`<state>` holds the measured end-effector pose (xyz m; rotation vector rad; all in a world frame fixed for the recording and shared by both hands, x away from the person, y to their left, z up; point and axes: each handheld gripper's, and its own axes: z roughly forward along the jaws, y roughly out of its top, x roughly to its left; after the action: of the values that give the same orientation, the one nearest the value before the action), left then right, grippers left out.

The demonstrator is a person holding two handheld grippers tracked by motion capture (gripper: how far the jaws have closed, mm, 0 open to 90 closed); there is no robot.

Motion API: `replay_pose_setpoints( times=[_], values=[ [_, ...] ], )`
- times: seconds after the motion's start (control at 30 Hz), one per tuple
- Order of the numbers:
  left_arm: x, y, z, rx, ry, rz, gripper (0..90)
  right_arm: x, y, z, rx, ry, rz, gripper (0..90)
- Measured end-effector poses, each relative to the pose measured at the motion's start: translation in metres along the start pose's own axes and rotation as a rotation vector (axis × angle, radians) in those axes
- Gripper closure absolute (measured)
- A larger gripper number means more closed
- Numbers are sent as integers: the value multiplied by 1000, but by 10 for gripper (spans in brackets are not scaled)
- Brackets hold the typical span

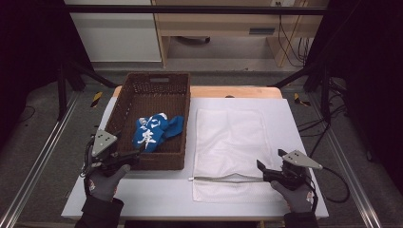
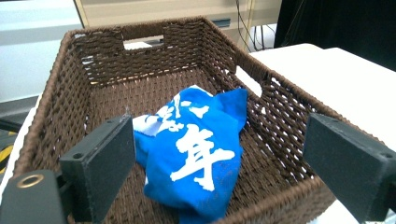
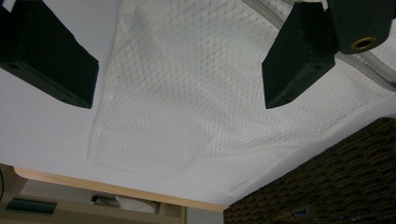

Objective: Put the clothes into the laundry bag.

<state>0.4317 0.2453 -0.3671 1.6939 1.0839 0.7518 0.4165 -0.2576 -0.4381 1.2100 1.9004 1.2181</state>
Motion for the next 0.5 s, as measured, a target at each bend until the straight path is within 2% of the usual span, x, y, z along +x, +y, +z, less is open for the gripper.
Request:
replay_pose_setpoints(
  times=[0.3,0.5],
  values=[
    [2,21,16,23,9,27,91,1,-1,2,6,-1,2,109],
    [3,34,26,33,8,24,95,0,-1,2,7,-4,0,107]
  ],
)
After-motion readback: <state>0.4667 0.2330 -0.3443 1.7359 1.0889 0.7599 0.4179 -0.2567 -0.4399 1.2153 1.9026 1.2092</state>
